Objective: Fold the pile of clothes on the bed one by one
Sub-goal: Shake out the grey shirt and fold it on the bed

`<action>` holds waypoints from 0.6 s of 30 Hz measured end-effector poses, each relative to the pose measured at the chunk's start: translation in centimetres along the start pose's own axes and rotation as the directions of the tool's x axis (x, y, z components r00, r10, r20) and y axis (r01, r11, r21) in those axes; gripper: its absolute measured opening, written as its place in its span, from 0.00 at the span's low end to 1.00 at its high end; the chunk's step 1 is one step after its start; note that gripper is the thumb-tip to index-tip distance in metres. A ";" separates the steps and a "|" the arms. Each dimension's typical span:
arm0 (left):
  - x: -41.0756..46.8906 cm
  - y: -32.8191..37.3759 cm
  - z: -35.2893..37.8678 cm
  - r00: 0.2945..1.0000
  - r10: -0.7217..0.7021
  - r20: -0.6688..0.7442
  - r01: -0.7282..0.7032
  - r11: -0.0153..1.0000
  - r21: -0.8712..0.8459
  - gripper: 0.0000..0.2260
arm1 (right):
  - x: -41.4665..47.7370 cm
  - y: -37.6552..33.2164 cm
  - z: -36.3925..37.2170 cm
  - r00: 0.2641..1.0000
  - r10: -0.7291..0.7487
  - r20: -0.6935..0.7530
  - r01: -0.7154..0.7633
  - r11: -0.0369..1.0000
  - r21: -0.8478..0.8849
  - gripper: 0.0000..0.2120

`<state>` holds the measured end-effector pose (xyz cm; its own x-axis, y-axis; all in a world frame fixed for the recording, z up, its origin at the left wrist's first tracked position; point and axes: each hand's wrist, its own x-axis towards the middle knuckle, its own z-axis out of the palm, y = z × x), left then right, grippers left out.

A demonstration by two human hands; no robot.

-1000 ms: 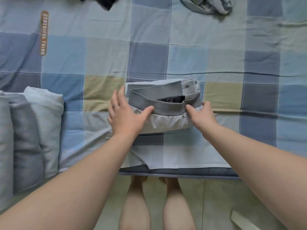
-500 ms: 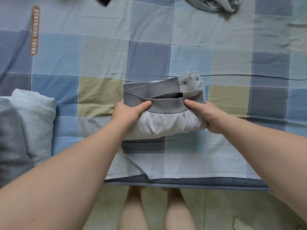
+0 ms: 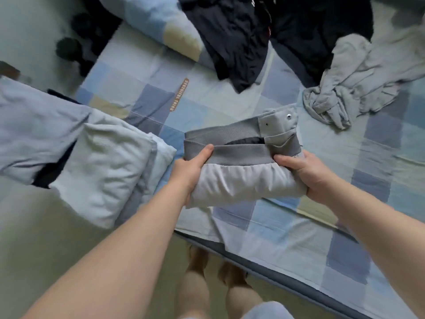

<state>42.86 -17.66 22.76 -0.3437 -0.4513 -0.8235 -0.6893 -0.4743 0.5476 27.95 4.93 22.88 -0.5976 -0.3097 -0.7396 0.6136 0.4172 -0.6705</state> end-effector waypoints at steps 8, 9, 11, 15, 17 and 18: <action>-5.4 1.9 -17.2 0.909 0.117 -0.400 -0.258 0.912 -0.318 0.15 | -1.4 -11.6 19.5 0.934 -0.117 0.338 0.205 0.950 -0.237 0.20; -5.3 1.4 -19.2 0.883 0.110 -0.455 -0.287 0.896 -0.339 0.14 | -1.1 -12.1 22.1 0.918 -0.119 0.378 0.228 0.938 -0.259 0.18; -4.8 -0.1 -22.7 0.821 0.064 -0.568 -0.325 0.869 -0.372 0.14 | -0.2 -12.2 27.4 0.881 -0.115 0.458 0.277 0.912 -0.304 0.18; -1.1 -4.9 -27.2 0.747 -0.070 -0.661 -0.295 0.856 -0.424 0.17 | 2.6 -9.3 36.6 0.887 -0.114 0.447 0.341 0.816 -0.468 0.21; 1.9 -7.6 -28.3 0.749 -0.144 -0.647 -0.235 0.855 -0.463 0.17 | 4.3 -6.6 40.0 0.909 -0.106 0.403 0.334 0.765 -0.551 0.19; 3.4 -8.8 -28.5 0.750 -0.177 -0.638 -0.209 0.851 -0.482 0.18 | 5.3 -5.3 41.4 0.919 -0.106 0.379 0.325 0.747 -0.580 0.20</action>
<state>65.91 -36.56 19.35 0.2709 -0.7366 -0.6198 -0.2077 -0.6734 0.7095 42.90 -34.25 20.06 -0.4188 -0.6526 -0.6315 -0.0347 0.7064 -0.7070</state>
